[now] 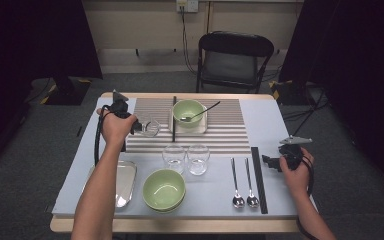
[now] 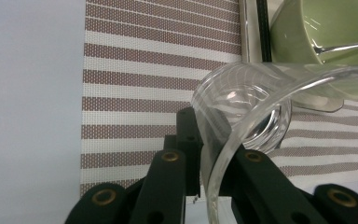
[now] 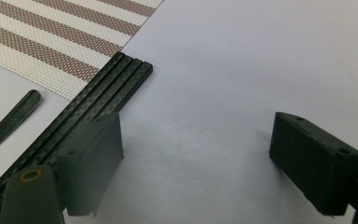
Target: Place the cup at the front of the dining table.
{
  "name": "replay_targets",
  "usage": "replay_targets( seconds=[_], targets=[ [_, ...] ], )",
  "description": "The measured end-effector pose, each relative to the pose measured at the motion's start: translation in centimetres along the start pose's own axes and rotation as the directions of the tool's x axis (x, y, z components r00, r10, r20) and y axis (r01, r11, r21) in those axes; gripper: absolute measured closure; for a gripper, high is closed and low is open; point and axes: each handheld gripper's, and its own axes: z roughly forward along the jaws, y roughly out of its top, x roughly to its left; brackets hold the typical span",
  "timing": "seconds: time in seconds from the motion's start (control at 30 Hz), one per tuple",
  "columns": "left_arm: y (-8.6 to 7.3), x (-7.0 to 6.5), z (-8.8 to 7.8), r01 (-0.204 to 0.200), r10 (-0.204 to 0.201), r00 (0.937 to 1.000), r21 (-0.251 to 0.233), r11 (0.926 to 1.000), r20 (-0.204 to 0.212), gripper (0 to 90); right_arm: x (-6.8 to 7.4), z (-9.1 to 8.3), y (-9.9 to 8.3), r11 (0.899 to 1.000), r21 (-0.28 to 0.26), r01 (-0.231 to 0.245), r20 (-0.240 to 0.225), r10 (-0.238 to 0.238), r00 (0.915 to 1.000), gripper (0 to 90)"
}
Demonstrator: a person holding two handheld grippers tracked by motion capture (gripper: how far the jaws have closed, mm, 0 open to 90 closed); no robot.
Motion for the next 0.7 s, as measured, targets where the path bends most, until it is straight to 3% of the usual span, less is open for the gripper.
replay_targets(
  seconds=[0.7],
  targets=[
    [0.59, -0.06, 0.44, 0.011, -0.011, 0.9999, -0.002, 0.9999, -0.007, 85.8, 0.00, 0.00, 0.00, 1.000, -0.001, 0.001, 0.000, -0.001, 1.0000, 16.2]
  ],
)
